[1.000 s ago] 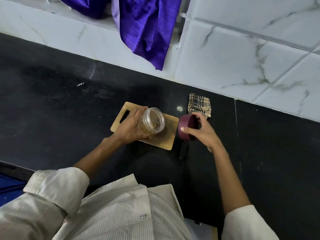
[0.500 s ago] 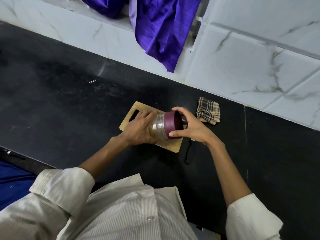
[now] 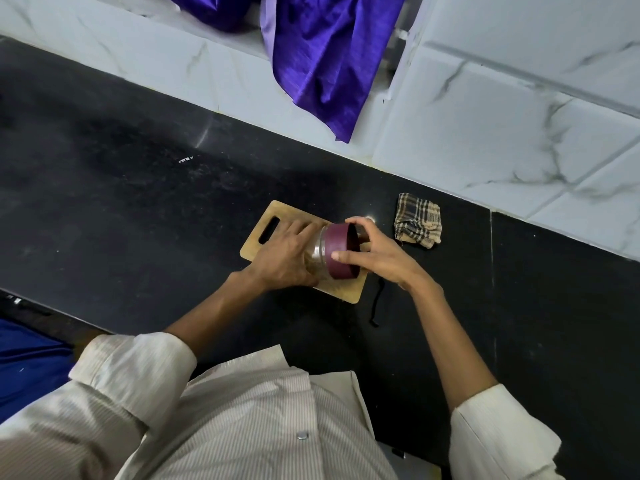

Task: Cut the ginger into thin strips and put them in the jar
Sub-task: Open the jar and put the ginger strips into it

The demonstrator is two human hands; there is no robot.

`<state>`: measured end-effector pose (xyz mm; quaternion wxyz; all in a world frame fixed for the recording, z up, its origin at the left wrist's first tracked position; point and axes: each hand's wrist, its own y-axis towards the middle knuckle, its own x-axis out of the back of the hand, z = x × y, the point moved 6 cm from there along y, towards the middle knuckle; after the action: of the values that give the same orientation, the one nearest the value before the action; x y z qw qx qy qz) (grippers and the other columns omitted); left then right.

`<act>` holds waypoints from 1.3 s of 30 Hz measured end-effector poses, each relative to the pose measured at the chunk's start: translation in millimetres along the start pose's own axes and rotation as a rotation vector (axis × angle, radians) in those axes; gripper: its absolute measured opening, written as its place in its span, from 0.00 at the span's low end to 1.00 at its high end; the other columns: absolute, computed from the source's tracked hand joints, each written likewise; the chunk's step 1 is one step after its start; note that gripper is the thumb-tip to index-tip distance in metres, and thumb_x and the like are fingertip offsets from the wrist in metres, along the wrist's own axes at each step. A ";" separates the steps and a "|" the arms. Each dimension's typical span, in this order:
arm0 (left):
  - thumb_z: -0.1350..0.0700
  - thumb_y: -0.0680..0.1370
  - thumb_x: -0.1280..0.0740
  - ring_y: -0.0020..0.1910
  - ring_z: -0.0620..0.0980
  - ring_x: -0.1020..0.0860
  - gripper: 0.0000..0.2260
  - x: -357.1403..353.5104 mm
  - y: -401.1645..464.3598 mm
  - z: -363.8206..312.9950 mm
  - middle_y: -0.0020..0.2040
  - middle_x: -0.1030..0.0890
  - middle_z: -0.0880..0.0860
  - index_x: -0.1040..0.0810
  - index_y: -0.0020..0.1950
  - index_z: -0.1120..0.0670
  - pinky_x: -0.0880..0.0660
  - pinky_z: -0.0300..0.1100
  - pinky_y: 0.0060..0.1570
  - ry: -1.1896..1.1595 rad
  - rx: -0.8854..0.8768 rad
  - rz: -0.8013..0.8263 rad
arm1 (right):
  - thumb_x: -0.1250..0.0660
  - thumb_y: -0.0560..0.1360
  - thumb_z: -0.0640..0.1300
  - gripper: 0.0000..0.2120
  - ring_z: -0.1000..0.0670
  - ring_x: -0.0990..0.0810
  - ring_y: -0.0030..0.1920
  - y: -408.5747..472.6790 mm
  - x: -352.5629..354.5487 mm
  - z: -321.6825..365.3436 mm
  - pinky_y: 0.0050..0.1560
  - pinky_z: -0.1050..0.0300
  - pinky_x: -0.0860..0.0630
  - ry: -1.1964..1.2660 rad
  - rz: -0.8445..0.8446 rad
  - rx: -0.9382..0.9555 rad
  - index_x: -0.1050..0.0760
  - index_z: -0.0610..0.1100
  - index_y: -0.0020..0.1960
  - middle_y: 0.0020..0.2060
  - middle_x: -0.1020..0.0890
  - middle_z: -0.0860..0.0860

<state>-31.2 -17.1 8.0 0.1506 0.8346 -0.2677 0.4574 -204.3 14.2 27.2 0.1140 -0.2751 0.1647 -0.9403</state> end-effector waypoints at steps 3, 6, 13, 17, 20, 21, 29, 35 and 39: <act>0.41 0.62 0.22 0.71 0.56 0.38 0.47 1.6 -3.1 -3.6 0.70 0.34 0.54 0.39 0.74 0.52 0.37 0.57 0.70 -0.009 -0.023 -0.004 | 0.30 0.65 0.68 0.44 0.41 0.22 0.60 -0.8 -2.1 -4.3 0.46 0.43 0.16 0.064 -0.005 -0.143 0.37 0.49 0.74 0.67 0.28 0.46; 0.42 0.62 0.22 0.71 0.56 0.39 0.47 3.0 -4.4 -3.0 0.71 0.35 0.54 0.40 0.75 0.51 0.36 0.56 0.69 -0.021 -0.014 -0.004 | 0.29 0.63 0.71 0.49 0.42 0.27 0.68 -5.3 -4.7 -6.7 0.57 0.41 0.20 0.071 0.026 -0.100 0.42 0.54 0.77 0.73 0.33 0.46; 0.42 0.62 0.22 0.70 0.55 0.38 0.47 3.3 -4.0 -2.0 0.71 0.35 0.53 0.40 0.75 0.51 0.32 0.57 0.65 -0.006 -0.014 -0.007 | 0.27 0.66 0.65 0.35 0.50 0.21 0.59 -13.8 0.9 -7.0 0.55 0.47 0.19 0.120 -0.085 0.012 0.31 0.56 0.70 0.63 0.23 0.51; 0.41 0.63 0.22 0.70 0.55 0.37 0.46 2.9 -3.2 -3.3 0.70 0.35 0.53 0.40 0.74 0.50 0.30 0.58 0.64 0.000 -0.026 -0.027 | 0.27 0.67 0.65 0.39 0.51 0.25 0.66 -20.8 3.7 -11.5 0.63 0.46 0.23 0.144 -0.067 0.003 0.36 0.58 0.74 0.69 0.28 0.52; 0.41 0.62 0.22 0.70 0.55 0.36 0.46 2.8 -0.7 -4.9 0.70 0.34 0.52 0.39 0.74 0.50 0.31 0.58 0.65 0.001 -0.041 -0.032 | 0.22 0.69 0.53 0.38 0.52 0.29 0.68 -22.7 -0.3 -7.3 0.67 0.49 0.28 0.058 -0.009 0.105 0.37 0.63 0.73 0.69 0.32 0.56; 0.41 0.62 0.22 0.70 0.55 0.36 0.45 2.7 -0.5 -6.3 0.70 0.34 0.52 0.39 0.74 0.49 0.31 0.59 0.65 0.000 -0.053 -0.033 | 0.22 0.69 0.55 0.36 0.51 0.26 0.66 -20.9 0.1 -9.5 0.64 0.48 0.24 0.062 -0.030 0.092 0.36 0.62 0.72 0.67 0.29 0.55; 0.43 0.63 0.22 0.71 0.54 0.38 0.46 5.2 -3.7 -10.4 0.71 0.35 0.52 0.40 0.75 0.49 0.31 0.59 0.65 0.000 -0.048 -0.029 | 0.27 0.69 0.63 0.38 0.53 0.28 0.67 -25.5 -2.2 -6.4 0.62 0.56 0.27 0.091 -0.043 0.066 0.39 0.59 0.75 0.70 0.30 0.55; 0.43 0.62 0.21 0.70 0.52 0.37 0.47 3.2 0.0 -15.7 0.70 0.34 0.51 0.42 0.76 0.47 0.29 0.57 0.62 0.036 -0.057 -0.038 | 0.38 0.70 0.72 0.37 0.46 0.15 0.50 -23.9 6.1 -19.2 0.46 0.48 0.16 0.193 -0.129 -0.140 0.30 0.51 0.71 0.63 0.21 0.45; 0.47 0.62 0.21 0.71 0.53 0.38 0.49 6.9 5.1 -17.9 0.71 0.36 0.51 0.44 0.76 0.47 0.32 0.54 0.65 0.046 -0.051 -0.021 | 0.29 0.68 0.63 0.38 0.53 0.25 0.64 -26.2 5.9 -10.6 0.61 0.54 0.25 0.101 -0.062 0.039 0.39 0.59 0.74 0.69 0.29 0.53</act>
<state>-43.3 -14.5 23.5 0.1828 0.8224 -0.2670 0.4679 -218.3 39.1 31.4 0.0816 -0.2299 0.1434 -0.9591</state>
